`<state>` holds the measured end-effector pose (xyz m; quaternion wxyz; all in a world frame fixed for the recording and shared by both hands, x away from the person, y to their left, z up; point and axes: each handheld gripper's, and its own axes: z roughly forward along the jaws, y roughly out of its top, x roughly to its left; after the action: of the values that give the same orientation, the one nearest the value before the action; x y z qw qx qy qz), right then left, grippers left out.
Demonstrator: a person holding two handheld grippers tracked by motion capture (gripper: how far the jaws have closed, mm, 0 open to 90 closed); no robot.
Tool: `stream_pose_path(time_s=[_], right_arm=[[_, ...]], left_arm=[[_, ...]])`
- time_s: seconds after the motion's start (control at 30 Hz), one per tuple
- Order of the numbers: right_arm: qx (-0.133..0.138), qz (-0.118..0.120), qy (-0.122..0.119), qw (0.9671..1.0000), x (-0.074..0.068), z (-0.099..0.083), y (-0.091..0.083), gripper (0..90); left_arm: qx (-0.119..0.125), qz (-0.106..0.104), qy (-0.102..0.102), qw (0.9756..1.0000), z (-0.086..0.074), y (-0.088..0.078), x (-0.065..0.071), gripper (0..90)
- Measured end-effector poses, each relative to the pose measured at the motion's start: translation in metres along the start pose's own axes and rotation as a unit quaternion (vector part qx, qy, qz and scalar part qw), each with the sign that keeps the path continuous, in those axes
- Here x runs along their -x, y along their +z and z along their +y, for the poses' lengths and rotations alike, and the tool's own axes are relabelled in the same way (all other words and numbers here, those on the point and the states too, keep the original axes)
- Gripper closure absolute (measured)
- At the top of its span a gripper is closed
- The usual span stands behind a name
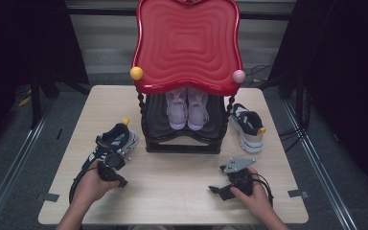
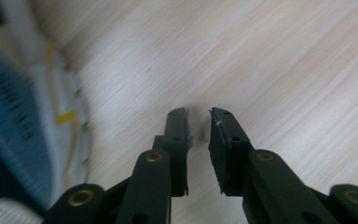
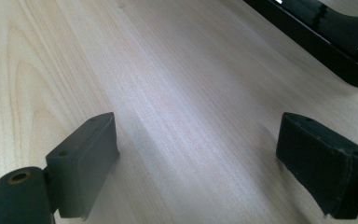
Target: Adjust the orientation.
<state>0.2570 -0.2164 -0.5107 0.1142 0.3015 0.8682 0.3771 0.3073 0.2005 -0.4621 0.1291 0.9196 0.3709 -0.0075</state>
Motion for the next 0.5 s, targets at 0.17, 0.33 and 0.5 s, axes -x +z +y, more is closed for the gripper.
stream_pose_path(time_s=[0.17,0.33,0.5], right_arm=[[-0.001,0.000,0.001,1.0000,0.000,0.000,0.000,11.8],[-0.001,0.000,0.001,1.0000,0.000,0.000,0.000,11.8],[0.000,0.000,0.000,1.0000,0.000,0.000,0.000,11.8]], left_arm=[[-0.011,0.004,-0.010,0.9999,-0.006,-0.002,-0.007,83.8],[-0.009,0.028,-0.021,0.9994,-0.009,-0.008,-0.015,87.2],[-0.007,0.051,-0.042,0.9978,-0.017,-0.014,-0.029,89.8]])
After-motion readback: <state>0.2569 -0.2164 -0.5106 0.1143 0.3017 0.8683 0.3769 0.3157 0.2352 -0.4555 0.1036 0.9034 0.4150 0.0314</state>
